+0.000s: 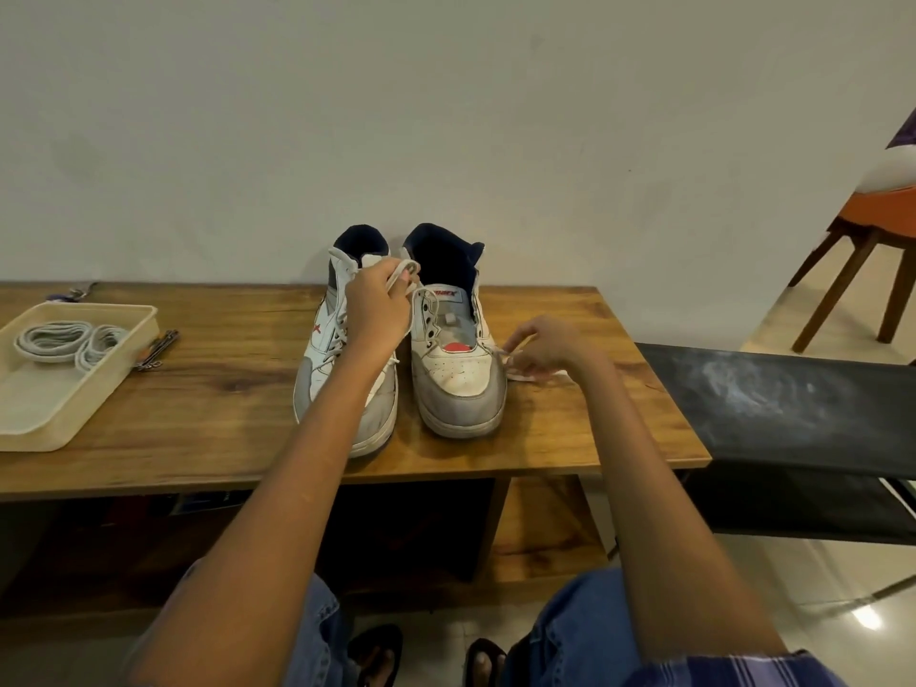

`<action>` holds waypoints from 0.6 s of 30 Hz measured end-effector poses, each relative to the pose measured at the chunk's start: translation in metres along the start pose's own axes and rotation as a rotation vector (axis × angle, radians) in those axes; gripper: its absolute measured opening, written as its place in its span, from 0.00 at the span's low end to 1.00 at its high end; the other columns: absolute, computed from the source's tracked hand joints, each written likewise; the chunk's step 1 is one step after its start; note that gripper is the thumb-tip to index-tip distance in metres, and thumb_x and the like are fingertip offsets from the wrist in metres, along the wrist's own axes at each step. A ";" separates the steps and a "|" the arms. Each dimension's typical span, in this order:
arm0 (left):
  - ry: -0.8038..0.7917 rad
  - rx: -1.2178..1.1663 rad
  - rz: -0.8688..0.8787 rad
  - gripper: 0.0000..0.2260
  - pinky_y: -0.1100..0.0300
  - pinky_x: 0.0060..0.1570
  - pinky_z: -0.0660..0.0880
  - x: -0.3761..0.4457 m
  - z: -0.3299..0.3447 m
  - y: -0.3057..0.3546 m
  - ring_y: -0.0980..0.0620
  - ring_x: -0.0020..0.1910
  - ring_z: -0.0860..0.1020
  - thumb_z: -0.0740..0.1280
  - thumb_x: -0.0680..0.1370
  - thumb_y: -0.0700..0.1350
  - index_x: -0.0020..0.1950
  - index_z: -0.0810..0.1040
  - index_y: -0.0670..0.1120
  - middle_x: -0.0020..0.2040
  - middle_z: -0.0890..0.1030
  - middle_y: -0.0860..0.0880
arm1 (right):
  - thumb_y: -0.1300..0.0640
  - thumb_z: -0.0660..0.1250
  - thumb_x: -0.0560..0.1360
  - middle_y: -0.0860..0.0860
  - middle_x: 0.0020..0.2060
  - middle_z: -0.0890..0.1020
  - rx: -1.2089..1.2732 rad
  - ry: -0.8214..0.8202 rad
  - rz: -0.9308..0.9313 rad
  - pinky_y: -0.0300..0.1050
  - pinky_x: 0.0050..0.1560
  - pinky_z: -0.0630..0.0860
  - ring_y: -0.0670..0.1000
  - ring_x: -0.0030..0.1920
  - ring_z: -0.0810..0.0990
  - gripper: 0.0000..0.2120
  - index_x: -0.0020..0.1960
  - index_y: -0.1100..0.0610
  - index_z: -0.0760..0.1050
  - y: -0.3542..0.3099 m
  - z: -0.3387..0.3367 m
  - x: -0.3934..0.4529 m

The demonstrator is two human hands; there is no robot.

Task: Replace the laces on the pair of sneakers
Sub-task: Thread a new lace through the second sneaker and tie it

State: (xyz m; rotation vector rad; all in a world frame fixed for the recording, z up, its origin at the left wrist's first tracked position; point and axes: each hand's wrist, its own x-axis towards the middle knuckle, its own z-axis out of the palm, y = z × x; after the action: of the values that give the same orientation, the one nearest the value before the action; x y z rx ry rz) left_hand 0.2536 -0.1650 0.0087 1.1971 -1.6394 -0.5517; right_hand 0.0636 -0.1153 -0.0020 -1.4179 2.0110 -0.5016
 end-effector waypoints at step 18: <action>-0.145 -0.193 -0.024 0.06 0.68 0.34 0.76 -0.020 0.032 0.003 0.59 0.34 0.79 0.69 0.75 0.44 0.46 0.80 0.41 0.37 0.80 0.51 | 0.71 0.64 0.70 0.55 0.55 0.79 0.104 0.425 -0.164 0.37 0.44 0.70 0.53 0.52 0.77 0.18 0.57 0.59 0.77 0.035 -0.011 0.021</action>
State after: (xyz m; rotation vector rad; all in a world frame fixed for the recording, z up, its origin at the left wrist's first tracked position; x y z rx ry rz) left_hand 0.2242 -0.1522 -0.0108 1.0563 -1.6520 -0.8090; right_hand 0.0267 -0.1232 -0.0212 -1.5148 2.1580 -1.0382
